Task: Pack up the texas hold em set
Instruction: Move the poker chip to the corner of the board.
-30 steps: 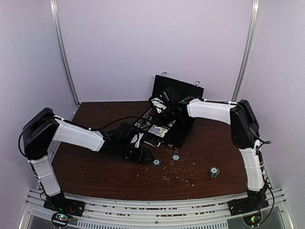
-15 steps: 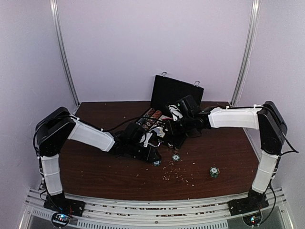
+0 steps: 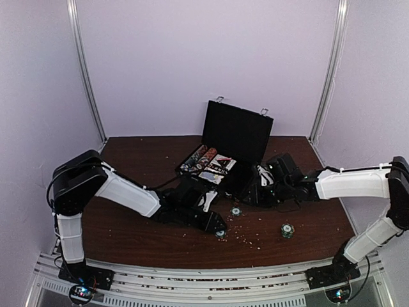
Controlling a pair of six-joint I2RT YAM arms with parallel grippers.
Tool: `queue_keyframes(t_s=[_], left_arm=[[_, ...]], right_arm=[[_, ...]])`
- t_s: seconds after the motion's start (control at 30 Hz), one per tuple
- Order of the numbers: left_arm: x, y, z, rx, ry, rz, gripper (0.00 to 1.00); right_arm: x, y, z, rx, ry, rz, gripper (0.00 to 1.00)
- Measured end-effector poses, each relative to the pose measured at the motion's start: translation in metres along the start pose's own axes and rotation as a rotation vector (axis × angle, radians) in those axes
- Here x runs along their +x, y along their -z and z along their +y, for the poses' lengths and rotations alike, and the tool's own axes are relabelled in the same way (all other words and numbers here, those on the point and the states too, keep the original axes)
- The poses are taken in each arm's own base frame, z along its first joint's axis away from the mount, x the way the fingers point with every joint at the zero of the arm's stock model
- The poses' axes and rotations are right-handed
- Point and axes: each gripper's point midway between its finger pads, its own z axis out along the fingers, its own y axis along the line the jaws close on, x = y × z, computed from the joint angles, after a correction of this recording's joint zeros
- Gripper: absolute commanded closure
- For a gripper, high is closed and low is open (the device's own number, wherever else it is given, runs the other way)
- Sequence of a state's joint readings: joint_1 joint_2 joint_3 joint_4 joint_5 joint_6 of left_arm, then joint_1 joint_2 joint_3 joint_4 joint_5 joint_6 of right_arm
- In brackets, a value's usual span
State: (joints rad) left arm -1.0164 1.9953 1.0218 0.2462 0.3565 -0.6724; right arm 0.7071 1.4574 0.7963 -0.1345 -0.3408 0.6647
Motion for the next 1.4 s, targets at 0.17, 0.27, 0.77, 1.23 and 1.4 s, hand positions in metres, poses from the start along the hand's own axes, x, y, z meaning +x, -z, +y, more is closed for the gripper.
queue_keyframes(t_s=[0.17,0.27,0.77,1.23,1.4], left_arm=[[0.019,-0.006,-0.025,0.061,0.002,0.024,0.62],[0.028,-0.008,-0.036,0.083,0.015,0.039,0.63],[0.070,0.000,-0.064,0.122,0.047,0.120,0.64],[0.085,0.004,-0.072,0.130,0.076,0.156,0.66],[0.088,0.004,-0.075,0.136,0.079,0.159,0.67]], right_arm=[[0.054,0.011,-0.005,-0.054,-0.153,0.079,0.63],[0.094,0.015,-0.002,-0.089,-0.247,0.156,0.60],[0.187,0.021,0.056,-0.240,-0.536,0.321,0.54],[0.204,0.014,0.058,-0.190,-0.655,0.309,0.62],[0.211,0.014,0.048,-0.149,-0.667,0.304,0.63]])
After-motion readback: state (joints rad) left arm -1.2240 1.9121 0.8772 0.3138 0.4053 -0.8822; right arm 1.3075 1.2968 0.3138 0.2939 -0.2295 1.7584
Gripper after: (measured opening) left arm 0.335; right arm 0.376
